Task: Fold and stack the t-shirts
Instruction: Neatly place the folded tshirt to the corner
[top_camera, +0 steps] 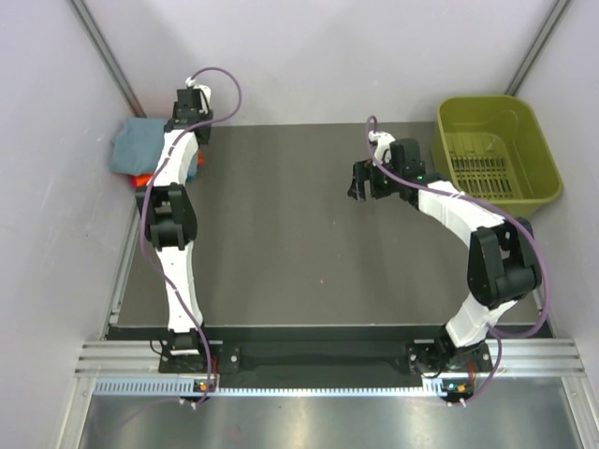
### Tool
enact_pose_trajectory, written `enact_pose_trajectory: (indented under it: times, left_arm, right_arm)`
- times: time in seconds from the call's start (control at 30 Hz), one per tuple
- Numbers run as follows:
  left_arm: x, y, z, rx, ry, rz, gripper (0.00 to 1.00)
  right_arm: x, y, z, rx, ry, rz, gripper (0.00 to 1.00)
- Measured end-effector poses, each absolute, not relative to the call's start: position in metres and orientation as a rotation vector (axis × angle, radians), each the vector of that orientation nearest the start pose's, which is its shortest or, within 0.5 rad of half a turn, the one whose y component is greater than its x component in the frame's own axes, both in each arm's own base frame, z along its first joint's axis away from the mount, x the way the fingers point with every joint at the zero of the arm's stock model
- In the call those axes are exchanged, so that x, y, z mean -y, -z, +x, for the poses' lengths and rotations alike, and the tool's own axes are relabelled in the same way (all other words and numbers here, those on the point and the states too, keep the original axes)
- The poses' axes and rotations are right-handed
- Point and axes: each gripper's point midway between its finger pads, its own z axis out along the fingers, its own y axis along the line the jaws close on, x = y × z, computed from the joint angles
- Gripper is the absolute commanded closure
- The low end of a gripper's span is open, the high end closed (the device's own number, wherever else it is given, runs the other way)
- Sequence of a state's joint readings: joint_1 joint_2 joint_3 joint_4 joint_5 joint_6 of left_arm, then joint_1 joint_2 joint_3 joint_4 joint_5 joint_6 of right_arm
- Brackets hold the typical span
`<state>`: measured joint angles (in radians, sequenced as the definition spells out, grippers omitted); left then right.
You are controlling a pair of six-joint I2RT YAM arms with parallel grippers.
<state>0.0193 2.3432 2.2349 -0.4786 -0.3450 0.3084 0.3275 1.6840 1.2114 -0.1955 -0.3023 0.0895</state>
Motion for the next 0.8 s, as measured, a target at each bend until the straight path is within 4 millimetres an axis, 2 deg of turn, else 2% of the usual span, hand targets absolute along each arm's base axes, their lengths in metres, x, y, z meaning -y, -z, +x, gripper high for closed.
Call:
enact_pose_trajectory:
  times: [0.03, 0.1, 0.13, 0.2, 0.27, 0.3, 0.33, 0.4, 0.47, 0.53, 0.6, 0.67, 0.8]
  left_arm:
    - [-0.081, -0.162, 0.623, -2.201, -0.5, 0.077, 0.19]
    - [-0.065, -0.149, 0.615, -2.245, -0.345, 0.007, 0.09]
    - [-0.05, -0.148, 0.61, -2.26, -0.257, -0.015, 0.01]
    - [-0.014, -0.153, 0.596, -2.279, -0.099, -0.023, 0.01]
    - [0.033, -0.173, 0.583, -2.264, 0.063, -0.011, 0.01]
    - [0.062, -0.191, 0.574, -2.242, 0.153, 0.006, 0.01]
    - [0.081, -0.208, 0.568, -2.216, 0.208, 0.023, 0.01]
    - [0.125, -0.251, 0.551, -2.142, 0.305, 0.089, 0.01]
    - [0.148, -0.286, 0.535, -2.072, 0.347, 0.143, 0.01]
    - [0.157, -0.315, 0.523, -2.014, 0.36, 0.174, 0.01]
    - [0.155, -0.335, 0.516, -1.97, 0.349, 0.182, 0.01]
    - [0.148, -0.343, 0.515, -1.954, 0.325, 0.168, 0.01]
    - [0.138, -0.342, 0.518, -1.956, 0.281, 0.153, 0.01]
  right_arm:
    - [-0.197, -0.138, 0.417, -2.218, -0.542, -0.429, 0.05]
    - [-0.179, -0.156, 0.426, -2.17, -0.398, -0.398, 0.0]
    - [-0.166, -0.169, 0.431, -2.135, -0.307, -0.376, 0.0]
    - [-0.142, -0.201, 0.442, -2.048, -0.146, -0.325, 0.0]
    - [-0.115, -0.24, 0.454, -1.935, 0.028, -0.241, 0.0]
    - [-0.103, -0.256, 0.458, -1.885, 0.094, -0.202, 0.0]
    - [-0.093, -0.27, 0.459, -1.845, 0.147, -0.168, 0.0]
    - [-0.078, -0.29, 0.458, -1.788, 0.224, -0.116, 0.0]
    - [-0.07, -0.298, 0.456, -1.769, 0.259, -0.085, 0.0]
    - [-0.067, -0.302, 0.454, -1.761, 0.268, -0.07, 0.0]
    - [-0.066, -0.305, 0.451, -1.758, 0.265, -0.057, 0.0]
    - [-0.065, -0.307, 0.449, -1.756, 0.258, -0.048, 0.0]
    - [-0.064, -0.311, 0.446, -1.752, 0.25, -0.035, 0.0]
